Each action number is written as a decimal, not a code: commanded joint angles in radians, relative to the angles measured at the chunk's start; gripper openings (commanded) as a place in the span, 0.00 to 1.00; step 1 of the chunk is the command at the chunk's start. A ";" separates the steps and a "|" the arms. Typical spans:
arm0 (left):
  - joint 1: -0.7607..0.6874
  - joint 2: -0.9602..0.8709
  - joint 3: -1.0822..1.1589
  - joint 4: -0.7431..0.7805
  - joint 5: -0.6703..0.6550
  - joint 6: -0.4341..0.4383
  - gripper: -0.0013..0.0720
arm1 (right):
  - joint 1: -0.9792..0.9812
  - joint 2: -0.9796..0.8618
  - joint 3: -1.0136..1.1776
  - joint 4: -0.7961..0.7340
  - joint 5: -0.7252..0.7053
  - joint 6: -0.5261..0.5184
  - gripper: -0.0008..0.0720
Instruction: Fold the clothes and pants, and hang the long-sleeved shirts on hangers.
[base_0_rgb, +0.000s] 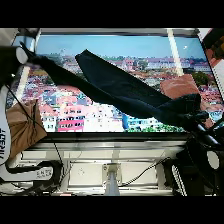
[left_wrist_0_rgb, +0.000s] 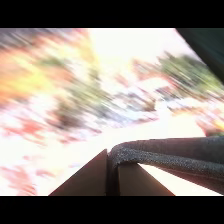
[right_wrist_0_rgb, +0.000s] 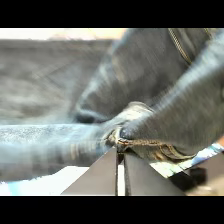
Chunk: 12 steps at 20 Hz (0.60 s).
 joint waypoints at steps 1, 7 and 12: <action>0.005 0.000 0.086 0.159 0.096 0.091 0.06 | 0.000 -0.058 0.000 -0.001 -0.090 0.013 0.06; 0.044 0.000 0.077 0.351 -0.284 0.075 0.06 | 0.000 -0.071 0.000 -0.010 0.183 0.031 0.06; 0.123 0.000 -0.094 0.314 -0.611 0.072 0.06 | 0.000 -0.071 0.000 -0.007 0.433 0.027 0.06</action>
